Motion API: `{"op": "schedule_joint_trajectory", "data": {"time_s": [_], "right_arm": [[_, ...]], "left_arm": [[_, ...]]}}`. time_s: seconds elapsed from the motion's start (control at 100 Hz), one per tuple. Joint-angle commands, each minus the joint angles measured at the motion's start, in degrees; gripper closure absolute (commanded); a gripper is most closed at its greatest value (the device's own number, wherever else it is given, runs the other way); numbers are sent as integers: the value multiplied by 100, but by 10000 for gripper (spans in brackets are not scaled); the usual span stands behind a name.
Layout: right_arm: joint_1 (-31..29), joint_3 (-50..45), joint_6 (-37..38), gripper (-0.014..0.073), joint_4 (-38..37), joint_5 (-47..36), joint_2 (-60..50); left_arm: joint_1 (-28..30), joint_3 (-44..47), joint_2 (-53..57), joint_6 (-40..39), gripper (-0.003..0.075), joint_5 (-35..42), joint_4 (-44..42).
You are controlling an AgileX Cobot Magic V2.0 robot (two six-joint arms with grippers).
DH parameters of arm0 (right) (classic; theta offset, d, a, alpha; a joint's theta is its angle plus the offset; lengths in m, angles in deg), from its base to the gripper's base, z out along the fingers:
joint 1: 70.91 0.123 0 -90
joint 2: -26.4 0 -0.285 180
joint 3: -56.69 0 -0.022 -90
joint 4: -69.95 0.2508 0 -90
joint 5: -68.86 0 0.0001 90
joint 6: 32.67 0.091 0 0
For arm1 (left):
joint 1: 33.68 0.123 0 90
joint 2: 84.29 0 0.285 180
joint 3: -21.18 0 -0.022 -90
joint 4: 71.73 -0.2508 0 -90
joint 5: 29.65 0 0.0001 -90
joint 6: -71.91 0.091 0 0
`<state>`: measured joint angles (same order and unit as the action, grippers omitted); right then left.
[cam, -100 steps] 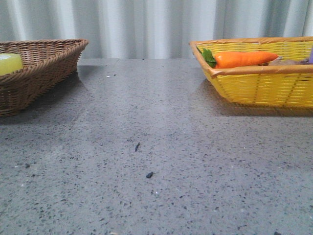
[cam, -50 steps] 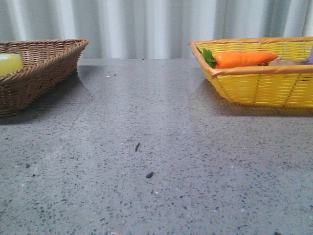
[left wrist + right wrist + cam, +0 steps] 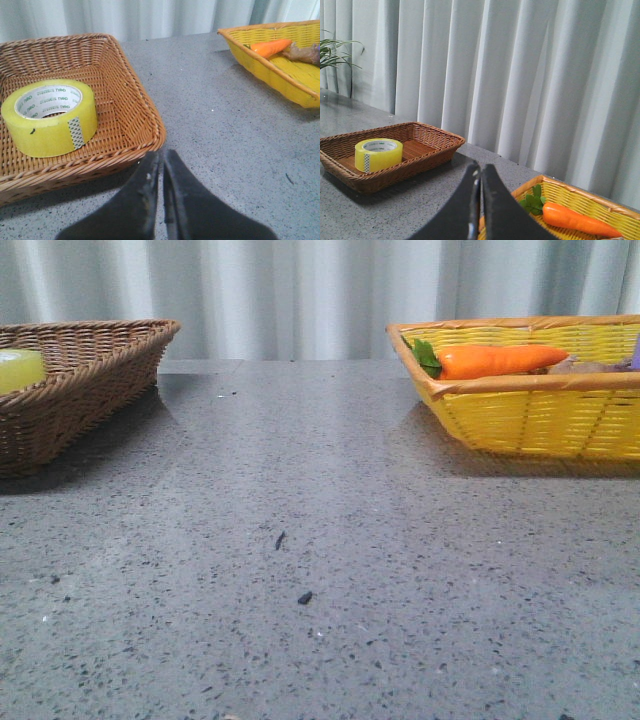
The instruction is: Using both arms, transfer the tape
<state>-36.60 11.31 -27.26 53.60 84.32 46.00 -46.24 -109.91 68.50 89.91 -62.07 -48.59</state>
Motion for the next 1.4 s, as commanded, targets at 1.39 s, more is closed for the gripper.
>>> {"op": "schedule_joint_trajectory", "data": {"time_s": [1.39], "right_arm": [[-18,138,-2,635,-89,-437,59]], "left_arm": [[96,2903,2131,-1700,741,1633,-1602]]}}
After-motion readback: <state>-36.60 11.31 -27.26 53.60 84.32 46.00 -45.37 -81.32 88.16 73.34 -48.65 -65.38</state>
